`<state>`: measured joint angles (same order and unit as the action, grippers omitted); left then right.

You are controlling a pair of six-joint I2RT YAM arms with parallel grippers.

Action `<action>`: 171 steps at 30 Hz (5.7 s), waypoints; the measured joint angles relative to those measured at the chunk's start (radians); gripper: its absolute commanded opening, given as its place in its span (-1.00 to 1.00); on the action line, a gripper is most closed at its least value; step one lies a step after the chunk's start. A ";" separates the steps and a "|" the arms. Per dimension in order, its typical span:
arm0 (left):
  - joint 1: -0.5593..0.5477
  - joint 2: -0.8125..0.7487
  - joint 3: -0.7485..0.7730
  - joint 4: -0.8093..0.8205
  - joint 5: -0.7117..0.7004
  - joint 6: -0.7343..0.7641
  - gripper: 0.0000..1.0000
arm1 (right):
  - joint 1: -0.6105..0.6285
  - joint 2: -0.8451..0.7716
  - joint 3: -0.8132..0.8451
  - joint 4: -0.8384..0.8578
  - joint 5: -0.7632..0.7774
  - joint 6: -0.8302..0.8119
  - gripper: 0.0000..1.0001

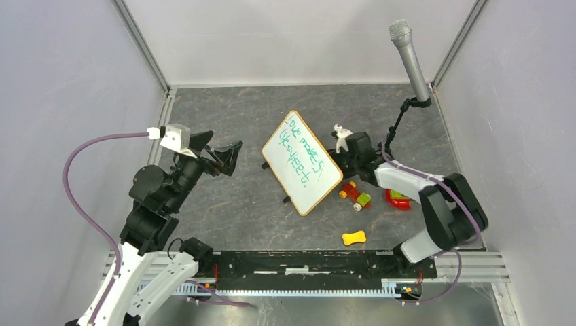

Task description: Erase the whiteboard

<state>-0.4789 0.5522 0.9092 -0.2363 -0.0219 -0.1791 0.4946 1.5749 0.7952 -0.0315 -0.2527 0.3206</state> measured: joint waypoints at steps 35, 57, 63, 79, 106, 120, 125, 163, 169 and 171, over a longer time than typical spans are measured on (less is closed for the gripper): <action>0.000 0.122 -0.019 -0.010 0.005 0.000 0.99 | -0.117 -0.587 -0.227 -0.332 0.266 -0.140 0.41; 0.000 0.100 -0.019 -0.012 0.025 0.000 0.99 | 0.220 -0.747 -0.342 -0.289 0.317 -0.057 0.51; 0.000 0.100 -0.019 -0.012 0.024 0.000 0.99 | 0.249 -0.698 -0.339 -0.228 0.360 -0.055 0.52; 0.000 0.102 -0.019 -0.012 0.025 0.000 0.99 | 0.252 -0.555 -0.311 -0.098 0.396 -0.054 0.53; -0.045 0.347 -0.011 -0.029 0.158 -0.034 0.99 | 0.252 -0.962 -0.306 -0.271 0.468 -0.047 0.96; -0.701 0.657 -0.088 0.043 0.023 -0.129 0.99 | 0.252 -1.322 -0.175 -0.458 0.676 -0.068 0.96; -0.836 0.921 0.018 0.053 -0.037 -0.126 0.99 | 0.252 -1.433 -0.177 -0.472 0.729 -0.066 0.96; -0.934 1.472 0.475 -0.067 -0.161 -0.005 0.09 | 0.252 -1.569 -0.217 -0.486 0.883 -0.029 0.96; -0.936 1.464 0.437 -0.042 -0.195 -0.012 -0.03 | 0.252 -1.569 -0.217 -0.486 0.883 -0.029 0.96; -0.934 1.433 0.393 -0.018 -0.196 -0.019 -0.07 | 0.252 -1.569 -0.217 -0.486 0.883 -0.029 0.96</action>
<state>-1.4128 1.9850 1.3025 -0.2539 -0.2184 -0.1982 0.7464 0.0059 0.5781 -0.5175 0.6308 0.2920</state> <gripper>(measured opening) 0.490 0.979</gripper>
